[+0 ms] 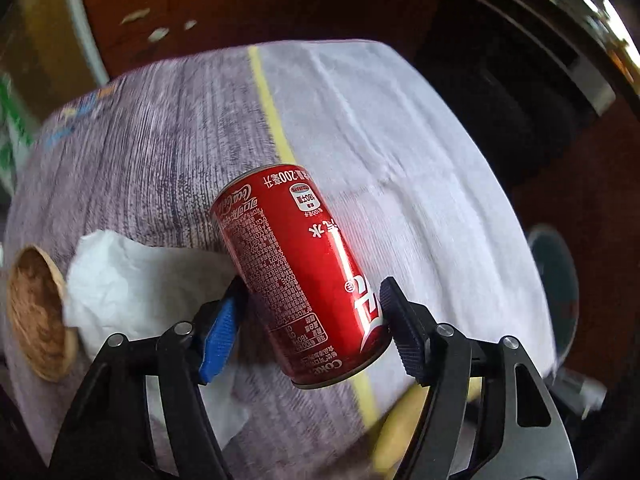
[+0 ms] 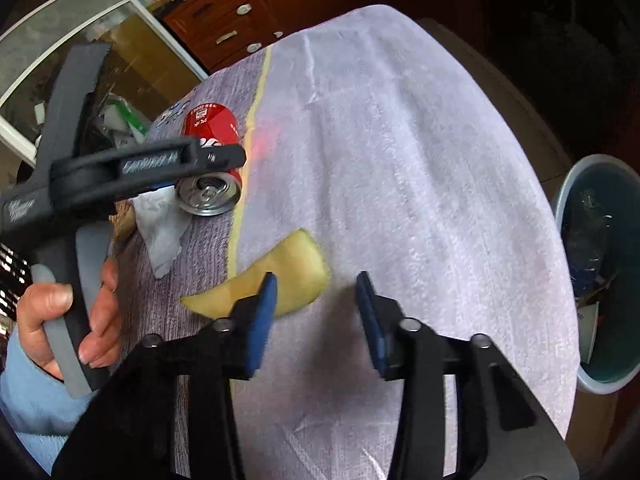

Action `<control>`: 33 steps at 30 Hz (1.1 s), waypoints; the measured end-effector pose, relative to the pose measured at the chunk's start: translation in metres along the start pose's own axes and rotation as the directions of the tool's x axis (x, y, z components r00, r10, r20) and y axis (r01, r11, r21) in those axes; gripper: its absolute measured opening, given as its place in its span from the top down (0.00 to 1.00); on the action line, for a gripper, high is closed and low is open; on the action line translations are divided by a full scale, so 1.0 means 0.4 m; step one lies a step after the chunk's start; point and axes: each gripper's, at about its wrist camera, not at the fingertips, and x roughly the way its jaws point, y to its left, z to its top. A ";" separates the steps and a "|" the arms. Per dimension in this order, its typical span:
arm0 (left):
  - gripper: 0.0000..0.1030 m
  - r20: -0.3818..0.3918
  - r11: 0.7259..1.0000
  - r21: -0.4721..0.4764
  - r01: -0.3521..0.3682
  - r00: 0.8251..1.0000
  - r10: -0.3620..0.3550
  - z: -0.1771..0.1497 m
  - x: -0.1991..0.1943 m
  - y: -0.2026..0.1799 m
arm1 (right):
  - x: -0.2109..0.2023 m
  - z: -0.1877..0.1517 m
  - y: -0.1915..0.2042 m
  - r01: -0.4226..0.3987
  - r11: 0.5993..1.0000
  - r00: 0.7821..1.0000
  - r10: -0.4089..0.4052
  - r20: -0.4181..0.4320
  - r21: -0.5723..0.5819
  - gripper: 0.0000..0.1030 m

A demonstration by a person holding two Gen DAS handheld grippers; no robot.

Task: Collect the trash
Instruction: 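Grasp the red Coca-Cola can with the left tool while the right tool grasps the yellow peel, then carry the can and peel over the bin and open both tools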

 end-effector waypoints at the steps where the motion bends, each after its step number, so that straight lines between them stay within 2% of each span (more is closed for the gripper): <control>1: 0.33 0.001 0.999 0.051 0.006 1.000 -0.006 -0.017 -0.013 -0.006 | -0.001 -0.005 0.001 -0.004 1.000 1.000 0.004 -0.005 0.003 0.61; 6: 0.33 -0.039 0.970 0.234 0.065 0.998 -0.057 -0.103 -0.059 -0.028 | 0.006 -0.019 -0.002 -0.016 1.000 1.000 0.016 -0.024 0.022 0.59; 9: 0.33 -0.046 0.955 0.283 0.089 0.996 -0.079 -0.137 -0.071 -0.042 | 0.020 -0.002 0.015 -0.022 1.000 0.999 0.023 -0.023 0.010 0.59; 15: 0.33 -0.080 0.963 0.224 0.148 0.988 -0.134 -0.176 -0.058 0.002 | 0.053 0.024 0.076 -0.045 0.998 0.999 0.044 -0.029 -0.042 0.63; 18: 0.33 -0.073 0.962 0.209 0.174 0.984 -0.162 -0.187 -0.063 0.020 | 0.081 0.029 0.099 -0.060 0.997 0.997 0.057 -0.060 -0.055 0.63; 19: 0.33 -0.072 0.962 0.208 0.178 0.983 -0.166 -0.188 -0.063 0.022 | 0.083 0.030 0.105 -0.057 0.997 0.997 0.054 -0.048 -0.060 0.63; 21: 0.33 -0.065 0.962 0.197 0.189 0.982 -0.179 -0.195 -0.066 0.029 | 0.087 0.034 0.111 -0.034 0.997 0.999 0.031 -0.038 -0.075 0.70; 24: 0.33 -0.060 0.965 0.181 0.189 0.982 -0.181 -0.203 -0.073 0.033 | 0.060 0.040 0.117 -0.052 0.996 0.999 0.052 -0.010 -0.065 0.84; 27: 0.33 -0.045 0.964 0.197 0.177 0.984 -0.172 -0.225 -0.105 0.015 | 0.026 0.041 0.121 -0.043 0.996 0.999 0.044 0.013 -0.078 0.88; 33: 0.33 -0.008 0.959 0.226 0.171 0.985 -0.174 -0.227 -0.158 -0.033 | -0.053 0.037 0.093 -0.031 0.998 0.997 0.034 0.068 -0.056 0.88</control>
